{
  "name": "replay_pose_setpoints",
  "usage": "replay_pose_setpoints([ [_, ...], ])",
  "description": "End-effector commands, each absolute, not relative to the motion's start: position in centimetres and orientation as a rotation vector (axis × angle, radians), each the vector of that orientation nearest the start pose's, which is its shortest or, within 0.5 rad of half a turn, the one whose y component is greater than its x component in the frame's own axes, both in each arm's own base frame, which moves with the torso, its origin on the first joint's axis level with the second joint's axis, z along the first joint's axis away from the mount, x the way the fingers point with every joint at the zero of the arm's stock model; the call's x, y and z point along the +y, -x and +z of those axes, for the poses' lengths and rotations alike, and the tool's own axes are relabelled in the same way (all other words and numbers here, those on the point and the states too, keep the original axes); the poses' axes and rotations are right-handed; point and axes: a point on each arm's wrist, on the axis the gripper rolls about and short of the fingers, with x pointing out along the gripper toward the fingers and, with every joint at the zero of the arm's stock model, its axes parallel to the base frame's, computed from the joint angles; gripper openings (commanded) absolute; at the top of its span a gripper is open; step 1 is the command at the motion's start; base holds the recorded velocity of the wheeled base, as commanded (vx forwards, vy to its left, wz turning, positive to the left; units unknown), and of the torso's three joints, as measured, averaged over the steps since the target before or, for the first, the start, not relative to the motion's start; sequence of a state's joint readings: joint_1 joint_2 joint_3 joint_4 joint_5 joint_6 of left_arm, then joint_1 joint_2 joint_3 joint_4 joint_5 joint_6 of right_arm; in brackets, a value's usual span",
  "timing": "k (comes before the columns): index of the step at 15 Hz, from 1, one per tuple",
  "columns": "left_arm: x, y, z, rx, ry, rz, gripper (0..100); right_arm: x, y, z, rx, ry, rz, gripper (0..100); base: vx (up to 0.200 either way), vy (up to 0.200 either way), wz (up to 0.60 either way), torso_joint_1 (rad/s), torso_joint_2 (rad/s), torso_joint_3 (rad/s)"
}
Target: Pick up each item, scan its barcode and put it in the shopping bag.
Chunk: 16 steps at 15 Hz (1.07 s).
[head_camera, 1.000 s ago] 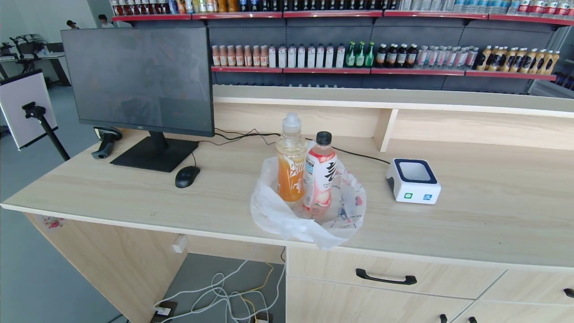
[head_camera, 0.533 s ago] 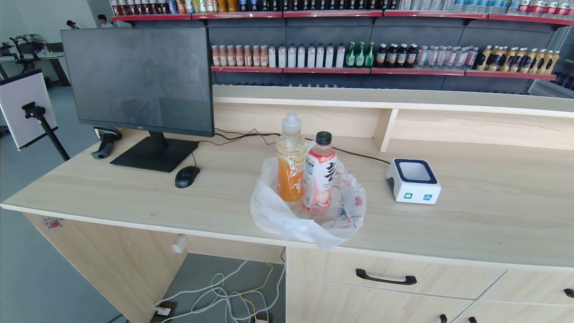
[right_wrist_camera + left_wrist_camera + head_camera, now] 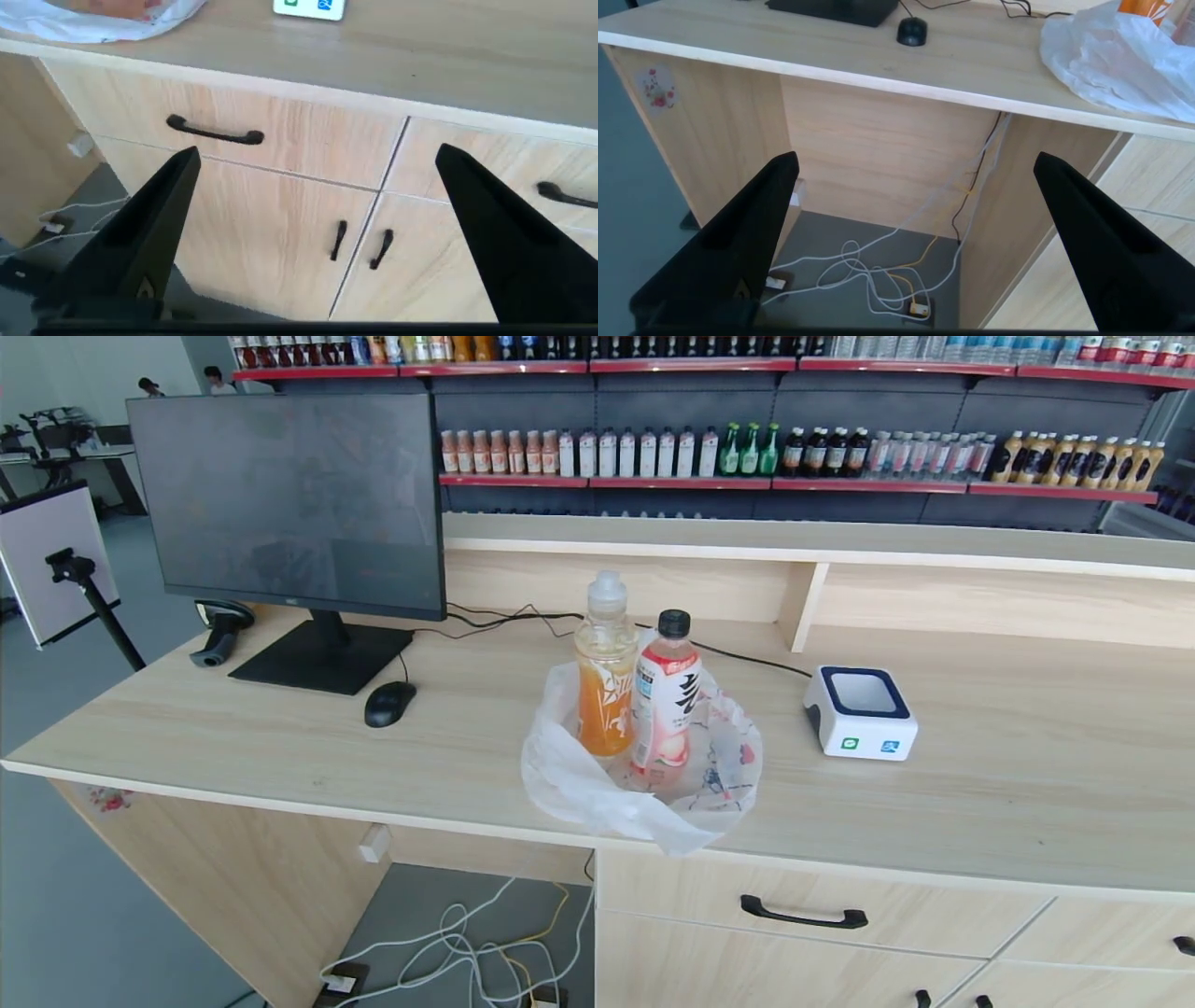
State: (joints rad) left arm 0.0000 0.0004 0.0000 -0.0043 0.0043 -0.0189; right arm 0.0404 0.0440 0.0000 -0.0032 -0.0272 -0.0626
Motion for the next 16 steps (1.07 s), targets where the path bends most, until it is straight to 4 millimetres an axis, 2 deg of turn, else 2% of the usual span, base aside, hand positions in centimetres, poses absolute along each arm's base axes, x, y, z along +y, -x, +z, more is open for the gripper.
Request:
replay_pose_setpoints([
  [1, 0.01, 2.27, 7.6, -0.003, 0.02, 0.005, 100, -0.07, 2.28, 7.58, -0.002, 0.081, -0.026, 100, 0.0, 0.0, 0.0, 0.0, 0.0, 0.0],
  [2, 0.01, 2.28, 7.6, -0.005, 0.02, 0.005, 100, -0.07, 2.28, 7.58, -0.002, 0.072, -0.026, 100, 0.0, 0.0, 0.0, 0.0, 0.0, 0.0],
  [8, 0.01, 2.28, 7.6, -0.005, 0.021, 0.005, 100, -0.07, 2.29, 7.61, -0.002, 0.052, -0.026, 100, -0.2, 0.0, 0.0, 0.004, 0.0, 0.002],
  [11, 0.01, 2.28, 7.58, -0.003, 0.018, 0.005, 100, -0.07, 2.28, 7.56, -0.001, 0.049, -0.026, 100, -0.2, 0.0, -0.6, -0.001, 0.0, 0.002],
  [13, 0.01, 2.28, 7.56, -0.002, 0.017, 0.005, 100, -0.07, 2.28, 7.56, -0.001, 0.049, -0.026, 100, 0.0, 0.0, -0.6, -0.005, 0.0, 0.0],
  [15, 0.01, 2.28, 7.56, -0.002, 0.023, 0.005, 100, -0.06, 2.28, 7.56, -0.001, 0.049, -0.028, 100, 0.0, 0.0, 0.0, 0.0, 0.0, 0.0],
  [16, 0.01, 2.28, 7.56, -0.002, 0.021, 0.005, 100, -0.06, 2.28, 7.56, -0.001, 0.049, -0.028, 100, 0.0, -0.2, 0.0, 0.032, 0.0, -0.002],
])
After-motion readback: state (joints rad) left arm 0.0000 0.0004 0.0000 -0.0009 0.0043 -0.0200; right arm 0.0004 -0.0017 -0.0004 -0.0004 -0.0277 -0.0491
